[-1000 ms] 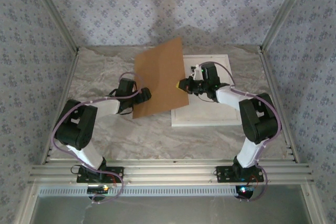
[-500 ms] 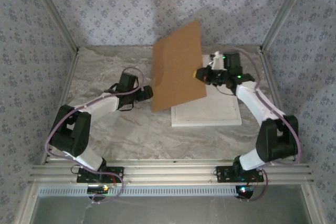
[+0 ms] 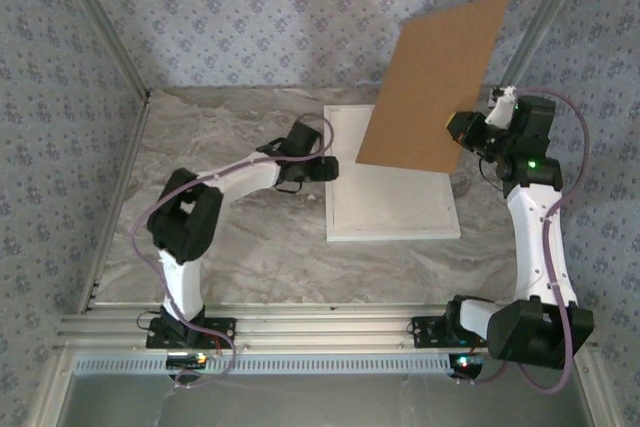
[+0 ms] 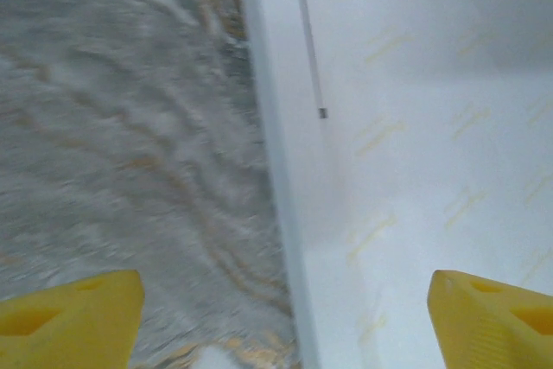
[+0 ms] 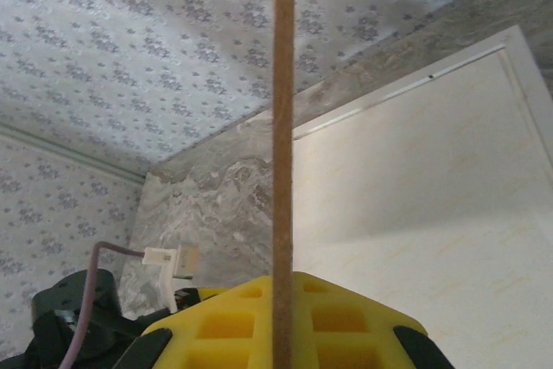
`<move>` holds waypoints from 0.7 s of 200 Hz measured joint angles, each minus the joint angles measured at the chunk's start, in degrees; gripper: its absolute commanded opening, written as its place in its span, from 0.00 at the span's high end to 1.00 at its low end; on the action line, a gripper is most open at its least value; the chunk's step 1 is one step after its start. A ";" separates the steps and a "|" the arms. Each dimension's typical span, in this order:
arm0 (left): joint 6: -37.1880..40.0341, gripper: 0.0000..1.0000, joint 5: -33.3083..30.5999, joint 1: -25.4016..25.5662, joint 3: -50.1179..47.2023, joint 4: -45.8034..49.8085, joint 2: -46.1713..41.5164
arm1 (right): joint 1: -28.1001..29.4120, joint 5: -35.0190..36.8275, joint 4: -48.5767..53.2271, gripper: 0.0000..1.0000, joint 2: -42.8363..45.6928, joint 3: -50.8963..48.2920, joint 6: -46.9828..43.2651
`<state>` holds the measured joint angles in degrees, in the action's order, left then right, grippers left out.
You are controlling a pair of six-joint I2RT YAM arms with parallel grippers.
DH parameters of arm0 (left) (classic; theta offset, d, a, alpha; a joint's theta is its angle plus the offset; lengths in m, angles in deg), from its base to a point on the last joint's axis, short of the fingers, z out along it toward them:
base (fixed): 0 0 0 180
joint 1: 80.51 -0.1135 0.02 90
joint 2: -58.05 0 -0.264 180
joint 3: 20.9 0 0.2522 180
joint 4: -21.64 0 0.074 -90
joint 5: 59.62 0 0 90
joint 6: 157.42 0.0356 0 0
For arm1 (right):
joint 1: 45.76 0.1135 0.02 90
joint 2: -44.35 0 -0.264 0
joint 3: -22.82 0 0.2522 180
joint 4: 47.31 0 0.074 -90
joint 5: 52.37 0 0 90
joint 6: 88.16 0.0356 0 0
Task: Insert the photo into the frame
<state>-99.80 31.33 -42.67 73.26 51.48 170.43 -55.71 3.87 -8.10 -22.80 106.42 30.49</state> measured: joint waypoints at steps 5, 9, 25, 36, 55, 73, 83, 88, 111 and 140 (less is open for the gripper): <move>0.02 0.22 -0.46 0.57 1.49 0.68 1.29 | -0.33 0.00 0.04 1.00 0.00 -0.13 0.00; 0.17 0.24 -0.61 0.96 2.47 1.18 2.08 | -0.52 -0.02 0.07 1.00 0.02 -0.26 0.00; 0.31 0.29 -1.60 2.47 5.97 3.45 5.01 | -1.20 -0.04 0.09 1.00 0.04 -0.83 -0.02; 0.52 0.30 -2.16 3.13 7.58 4.74 6.32 | -1.46 -0.07 0.09 1.00 0.04 -1.27 -0.02; 0.57 0.36 -3.21 3.52 9.20 6.25 8.07 | -1.95 -0.13 0.26 1.00 0.04 -1.68 -0.04; 0.44 0.40 -4.28 3.43 9.35 7.52 8.44 | -2.34 -0.22 0.22 1.00 0.04 -1.79 -0.09; 0.59 0.43 -4.87 3.41 9.46 8.04 8.57 | -2.47 -0.31 -0.13 1.00 0.22 -2.36 -0.24; 0.55 0.43 -5.11 3.39 9.46 8.22 8.61 | -2.47 -0.35 -0.17 1.00 0.28 -2.67 -0.31; 0.70 0.51 -5.81 3.39 9.49 8.52 8.94 | -2.47 -0.50 -0.09 1.00 0.31 -3.85 -0.55; 0.92 0.60 -6.14 3.41 9.49 8.59 9.57 | -2.47 -0.48 -0.07 1.00 0.31 -4.22 -0.70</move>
<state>-98.88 25.19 -39.26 82.75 60.07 180.00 -58.18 3.39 -8.16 -22.49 102.20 29.79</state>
